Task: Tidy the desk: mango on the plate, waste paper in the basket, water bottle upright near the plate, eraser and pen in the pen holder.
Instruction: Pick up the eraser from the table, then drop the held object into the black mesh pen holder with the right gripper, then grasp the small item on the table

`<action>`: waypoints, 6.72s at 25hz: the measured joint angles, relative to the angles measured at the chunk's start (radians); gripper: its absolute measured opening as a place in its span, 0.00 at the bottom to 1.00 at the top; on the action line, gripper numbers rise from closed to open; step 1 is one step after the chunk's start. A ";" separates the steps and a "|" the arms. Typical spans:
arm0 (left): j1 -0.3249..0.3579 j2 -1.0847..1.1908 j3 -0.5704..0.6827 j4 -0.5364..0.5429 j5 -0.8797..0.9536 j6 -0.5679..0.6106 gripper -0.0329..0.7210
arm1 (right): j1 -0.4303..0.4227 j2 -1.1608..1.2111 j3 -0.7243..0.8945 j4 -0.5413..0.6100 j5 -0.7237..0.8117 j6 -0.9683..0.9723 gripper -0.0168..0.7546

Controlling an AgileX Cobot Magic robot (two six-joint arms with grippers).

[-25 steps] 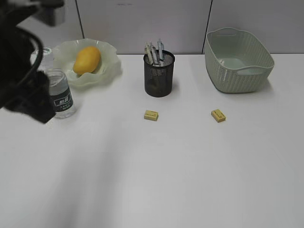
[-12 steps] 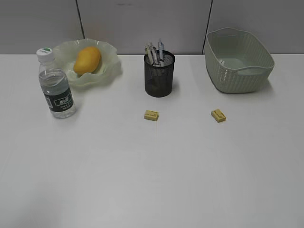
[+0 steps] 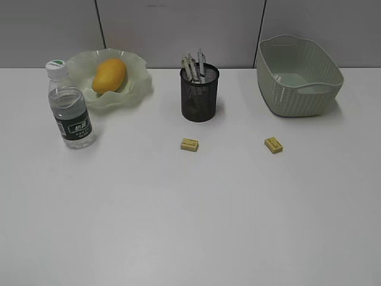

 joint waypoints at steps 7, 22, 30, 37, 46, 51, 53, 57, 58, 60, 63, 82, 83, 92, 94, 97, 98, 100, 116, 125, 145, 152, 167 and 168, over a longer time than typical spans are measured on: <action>0.000 -0.001 0.037 0.013 -0.016 -0.004 0.75 | 0.000 0.134 0.000 -0.001 -0.018 0.001 0.66; 0.000 0.000 0.083 0.026 -0.138 -0.005 0.72 | 0.000 0.810 -0.145 -0.008 -0.134 -0.014 0.66; 0.000 0.000 0.083 0.026 -0.140 -0.005 0.72 | 0.000 1.145 -0.470 -0.057 -0.096 -0.020 0.66; 0.000 0.000 0.084 0.026 -0.140 -0.005 0.72 | -0.037 1.416 -0.795 -0.048 -0.001 -0.021 0.66; 0.000 0.000 0.084 0.026 -0.141 -0.005 0.72 | -0.155 1.601 -0.973 -0.034 0.019 -0.021 0.66; 0.000 0.000 0.084 0.026 -0.141 -0.005 0.72 | -0.192 1.641 -0.974 -0.046 -0.020 -0.062 0.66; 0.000 0.000 0.084 0.026 -0.141 -0.005 0.72 | -0.192 1.658 -0.975 -0.047 -0.042 -0.081 0.66; 0.000 0.000 0.084 0.026 -0.142 -0.005 0.72 | -0.187 1.693 -0.975 -0.047 -0.089 -0.097 0.66; 0.000 0.000 0.084 0.026 -0.142 -0.005 0.72 | -0.187 1.703 -0.975 -0.046 -0.099 -0.098 0.66; 0.000 0.000 0.084 0.026 -0.142 -0.005 0.72 | -0.185 1.725 -0.975 -0.046 -0.104 -0.100 0.66; 0.000 0.000 0.084 0.026 -0.142 -0.005 0.72 | -0.180 1.760 -0.975 -0.043 -0.106 -0.100 0.66; 0.000 0.000 0.084 0.026 -0.142 -0.005 0.72 | -0.152 1.840 -0.980 -0.047 -0.174 -0.092 0.30; 0.000 0.000 0.084 0.026 -0.142 -0.005 0.72 | -0.152 1.840 -0.980 -0.048 -0.174 -0.091 0.30; 0.000 0.000 0.084 0.026 -0.142 -0.005 0.72 | -0.152 1.820 -1.042 -0.049 -0.079 -0.089 0.30; 0.000 0.000 0.084 0.026 -0.142 -0.005 0.72 | -0.152 1.804 -1.109 -0.035 -0.041 -0.089 0.30; 0.000 0.000 0.084 0.026 -0.142 -0.005 0.72 | -0.148 1.792 -1.239 0.006 0.019 -0.089 0.30; 0.000 0.000 0.084 0.026 -0.142 -0.005 0.72 | -0.142 1.791 -1.286 0.017 0.032 -0.089 0.30; 0.000 0.000 0.084 0.026 -0.142 -0.005 0.72 | -0.123 1.790 -1.363 0.025 0.046 -0.089 0.30; 0.000 0.000 0.084 0.026 -0.143 -0.005 0.72 | -0.020 1.874 -1.488 0.101 -0.260 -0.091 0.30; 0.000 0.000 0.084 0.026 -0.143 -0.005 0.72 | -0.020 1.935 -1.488 0.121 -0.293 -0.096 0.44; 0.000 0.000 0.084 0.026 -0.143 -0.005 0.72 | -0.020 1.814 -1.577 0.013 0.129 -0.096 0.77; 0.000 0.000 0.084 0.026 -0.143 -0.005 0.72 | -0.020 1.679 -1.533 -0.001 0.265 -0.058 0.77; 0.000 0.000 0.084 0.026 -0.143 -0.005 0.72 | -0.020 1.239 -0.846 -0.010 0.262 -0.036 0.77; 0.000 0.000 0.084 0.026 -0.143 -0.005 0.72 | -0.020 1.197 -0.795 -0.010 0.250 -0.029 0.77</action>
